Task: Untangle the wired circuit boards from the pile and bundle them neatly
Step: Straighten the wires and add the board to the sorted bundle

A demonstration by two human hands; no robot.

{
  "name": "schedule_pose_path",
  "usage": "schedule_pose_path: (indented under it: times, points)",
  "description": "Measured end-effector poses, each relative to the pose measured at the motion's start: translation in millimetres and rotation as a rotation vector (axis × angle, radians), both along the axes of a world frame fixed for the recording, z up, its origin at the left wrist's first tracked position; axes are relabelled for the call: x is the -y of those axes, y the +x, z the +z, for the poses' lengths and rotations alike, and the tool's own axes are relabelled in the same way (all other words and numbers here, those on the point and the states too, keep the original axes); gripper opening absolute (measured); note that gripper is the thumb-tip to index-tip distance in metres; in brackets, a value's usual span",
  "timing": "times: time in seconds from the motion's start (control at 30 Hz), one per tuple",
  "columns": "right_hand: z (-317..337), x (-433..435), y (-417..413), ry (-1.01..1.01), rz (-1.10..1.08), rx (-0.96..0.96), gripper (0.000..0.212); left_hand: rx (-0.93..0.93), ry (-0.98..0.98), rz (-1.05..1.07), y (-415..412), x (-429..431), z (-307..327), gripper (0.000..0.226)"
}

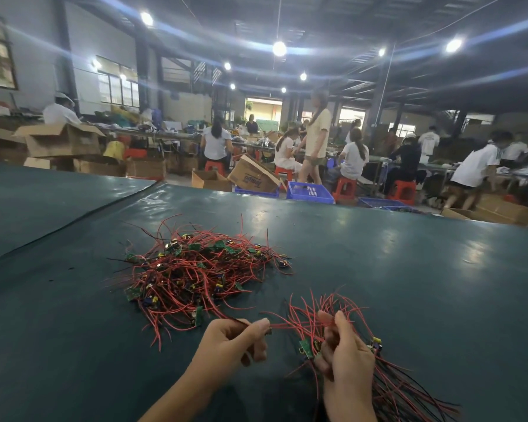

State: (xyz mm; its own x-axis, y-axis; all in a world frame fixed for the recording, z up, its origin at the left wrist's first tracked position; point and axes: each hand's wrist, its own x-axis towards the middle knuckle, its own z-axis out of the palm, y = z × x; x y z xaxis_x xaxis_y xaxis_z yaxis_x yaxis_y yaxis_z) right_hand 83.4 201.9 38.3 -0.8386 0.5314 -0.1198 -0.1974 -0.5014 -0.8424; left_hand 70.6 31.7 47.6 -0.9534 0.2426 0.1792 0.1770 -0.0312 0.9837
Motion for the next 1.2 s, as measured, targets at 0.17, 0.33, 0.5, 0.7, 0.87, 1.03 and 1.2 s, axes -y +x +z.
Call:
schedule_pose_path:
  times: [0.17, 0.33, 0.5, 0.7, 0.87, 1.03, 1.2]
  points:
    - [4.3, 6.0, 4.9, 0.043, 0.029, -0.100, 0.036, 0.157, 0.049, 0.086, -2.9, -0.8, -2.1, 0.040]
    - [9.1, 8.1, 9.5, 0.049, 0.072, -0.182, 0.037, 0.341, 0.262, 0.113, -4.5, -3.7, 0.4, 0.026]
    - [9.3, 10.3, 11.1, 0.032, 0.099, -0.234, 0.063, 0.517, 0.471, 0.108, -8.9, 4.8, 4.9, 0.041]
    - [0.6, 28.6, 12.8, 0.334, 0.265, -0.073, 0.047, 0.544, 0.480, -0.094, -2.2, 0.5, 7.6, 0.041]
    - [-3.5, 47.3, 16.1, 0.374, 0.449, -0.029, 0.041, 0.617, 0.330, -0.431, 0.3, 0.6, 4.6, 0.057]
    - [-5.7, 49.9, 13.7, 0.298, 0.377, 0.022, 0.026, 0.665, 0.292, -0.358, -2.7, -0.8, 2.5, 0.060]
    - [-7.2, 45.9, 10.4, 0.242, 0.208, 0.060, 0.027, 0.719, 0.405, -0.193, -3.3, 0.6, 0.0, 0.023]
